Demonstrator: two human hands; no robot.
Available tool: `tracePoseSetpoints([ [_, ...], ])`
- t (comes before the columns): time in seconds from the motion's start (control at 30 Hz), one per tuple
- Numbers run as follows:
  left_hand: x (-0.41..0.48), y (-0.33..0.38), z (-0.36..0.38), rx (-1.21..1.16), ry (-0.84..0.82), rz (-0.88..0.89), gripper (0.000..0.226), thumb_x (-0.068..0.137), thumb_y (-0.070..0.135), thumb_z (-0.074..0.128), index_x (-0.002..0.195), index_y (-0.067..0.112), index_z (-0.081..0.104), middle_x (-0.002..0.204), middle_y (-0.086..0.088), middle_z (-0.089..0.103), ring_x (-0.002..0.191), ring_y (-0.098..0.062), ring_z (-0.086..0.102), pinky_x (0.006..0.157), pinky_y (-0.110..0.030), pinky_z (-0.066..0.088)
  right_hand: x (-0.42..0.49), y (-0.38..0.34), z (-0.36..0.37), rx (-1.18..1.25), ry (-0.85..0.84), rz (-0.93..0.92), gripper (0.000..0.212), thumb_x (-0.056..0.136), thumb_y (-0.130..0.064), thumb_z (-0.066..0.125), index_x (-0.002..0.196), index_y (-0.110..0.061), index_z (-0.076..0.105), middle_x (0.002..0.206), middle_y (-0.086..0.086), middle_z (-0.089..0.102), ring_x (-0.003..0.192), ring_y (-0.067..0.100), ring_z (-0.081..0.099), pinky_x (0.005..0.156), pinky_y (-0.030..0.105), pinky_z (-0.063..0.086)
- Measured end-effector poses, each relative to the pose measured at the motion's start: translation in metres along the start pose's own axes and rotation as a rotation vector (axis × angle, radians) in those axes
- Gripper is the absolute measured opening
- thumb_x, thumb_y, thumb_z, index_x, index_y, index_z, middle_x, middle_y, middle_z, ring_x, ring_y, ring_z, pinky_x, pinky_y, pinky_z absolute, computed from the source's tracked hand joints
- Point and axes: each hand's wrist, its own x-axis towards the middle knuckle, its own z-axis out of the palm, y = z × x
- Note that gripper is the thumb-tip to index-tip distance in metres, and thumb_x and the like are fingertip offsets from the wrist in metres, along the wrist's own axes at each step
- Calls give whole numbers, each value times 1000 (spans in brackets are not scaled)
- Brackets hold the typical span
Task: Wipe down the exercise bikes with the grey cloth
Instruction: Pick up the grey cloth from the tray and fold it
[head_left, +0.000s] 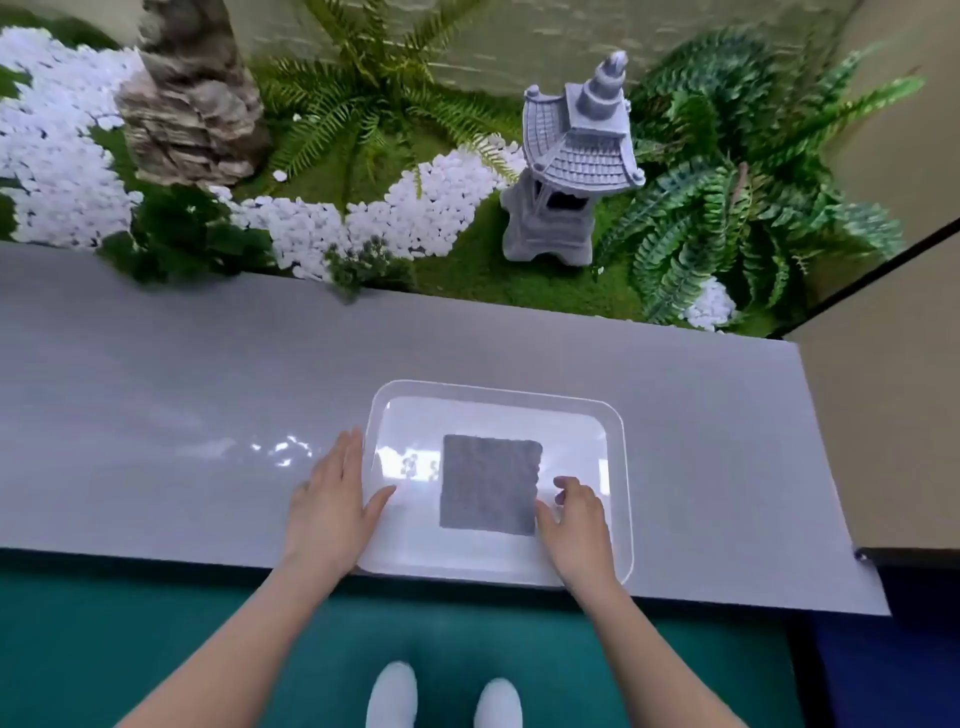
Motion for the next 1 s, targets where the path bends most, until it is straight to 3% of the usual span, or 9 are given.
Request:
tracePoseSetpoints([
  [0.3, 9, -4, 29, -66, 39, -6, 74, 93, 46, 44, 149, 10, 11, 154, -8, 24, 136, -27, 31, 102, -40, 33, 31, 2, 35, 200, 105, 123, 27, 88, -26, 59, 107, -7, 55, 97, 4, 58, 89, 21, 53, 71, 28, 37],
  [0.47, 7, -3, 33, -107, 71, 6, 74, 93, 44, 46, 149, 10, 11, 149, -10, 32, 131, -28, 36, 99, -41, 36, 46, -13, 45, 372, 136, 366, 19, 83, -27, 64, 86, -14, 51, 79, -3, 50, 80, 22, 49, 68, 28, 37],
  [0.53, 6, -1, 32, -127, 79, 6, 74, 93, 43, 47, 149, 10, 12, 148, -11, 34, 131, -29, 37, 100, -42, 36, 49, -16, 46, 384, 135, 409, 28, 82, -25, 64, 66, -17, 43, 66, -2, 46, 72, 25, 45, 63, 29, 36],
  [0.6, 5, 0, 31, -134, 67, 9, 74, 93, 42, 47, 149, 9, 12, 147, -12, 35, 131, -29, 36, 100, -43, 35, 50, -19, 45, 339, 117, 401, 35, 81, -21, 63, 59, -21, 36, 63, -3, 43, 71, 25, 44, 64, 29, 37],
  [0.73, 5, 1, 27, -145, 77, -5, 70, 94, 41, 46, 148, 9, 15, 147, -12, 35, 132, -29, 34, 101, -42, 34, 44, -29, 38, 361, 183, 262, 21, 79, -13, 62, 66, -19, 47, 77, -1, 55, 76, 23, 53, 70, 31, 46],
  [0.87, -1, 8, 12, -140, 146, -4, 57, 96, 35, 45, 143, 9, 30, 144, -11, 40, 129, -29, 39, 102, -42, 31, 30, -42, 23, 467, 204, 107, 8, 84, -10, 59, 86, -11, 51, 70, -8, 48, 61, 7, 46, 48, 9, 34],
  [1.0, -9, 26, -15, -180, 216, -7, 46, 98, 30, 41, 138, 9, 39, 140, -9, 45, 125, -29, 42, 103, -41, 27, 14, -71, -7, 560, 196, 65, 11, 85, -7, 59, 84, -15, 50, 70, -6, 49, 59, 8, 47, 45, 7, 35],
])
